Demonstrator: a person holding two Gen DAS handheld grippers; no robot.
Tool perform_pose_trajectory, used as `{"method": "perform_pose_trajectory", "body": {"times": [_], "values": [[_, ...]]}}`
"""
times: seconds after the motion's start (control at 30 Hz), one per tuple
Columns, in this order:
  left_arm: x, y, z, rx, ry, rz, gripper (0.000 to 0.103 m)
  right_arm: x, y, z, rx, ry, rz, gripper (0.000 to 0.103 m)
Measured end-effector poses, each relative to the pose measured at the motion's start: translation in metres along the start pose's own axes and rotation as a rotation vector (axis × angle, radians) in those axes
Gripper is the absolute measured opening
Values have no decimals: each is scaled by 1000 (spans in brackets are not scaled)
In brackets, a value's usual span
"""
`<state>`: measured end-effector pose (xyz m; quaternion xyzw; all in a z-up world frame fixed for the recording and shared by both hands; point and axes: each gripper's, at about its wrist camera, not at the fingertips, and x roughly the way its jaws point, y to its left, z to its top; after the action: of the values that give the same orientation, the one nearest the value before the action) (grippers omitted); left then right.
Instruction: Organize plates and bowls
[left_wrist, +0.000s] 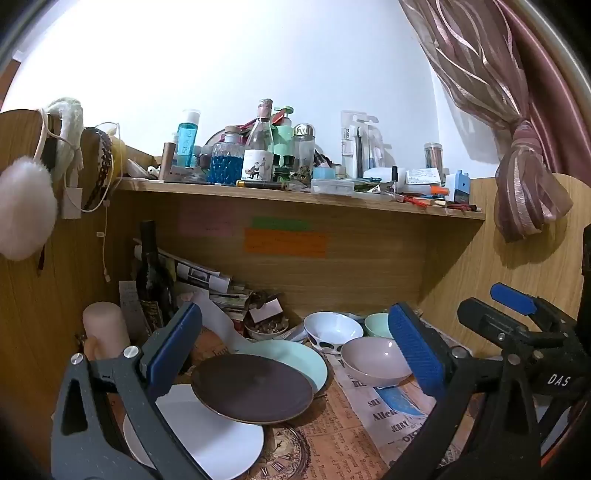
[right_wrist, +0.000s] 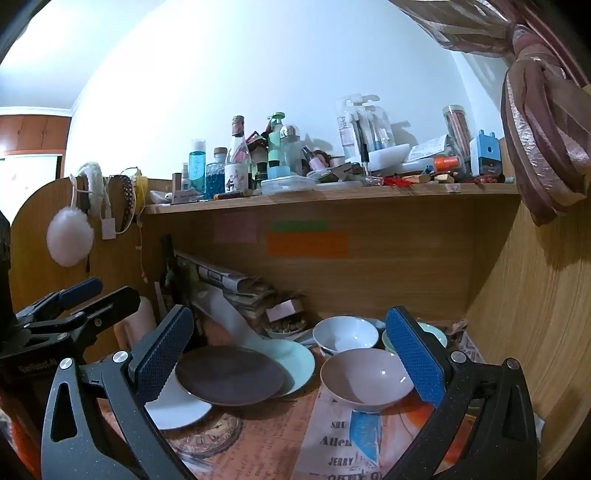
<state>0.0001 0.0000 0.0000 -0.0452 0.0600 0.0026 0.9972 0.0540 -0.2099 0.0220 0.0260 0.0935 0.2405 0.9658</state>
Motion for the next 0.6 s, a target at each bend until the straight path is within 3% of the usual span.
{"method": "perform_pose_trajectory", "body": {"times": [0.6], "values": [[7, -2, 0, 14, 14, -19, 103, 1, -2, 3, 13, -2, -3, 103]]}}
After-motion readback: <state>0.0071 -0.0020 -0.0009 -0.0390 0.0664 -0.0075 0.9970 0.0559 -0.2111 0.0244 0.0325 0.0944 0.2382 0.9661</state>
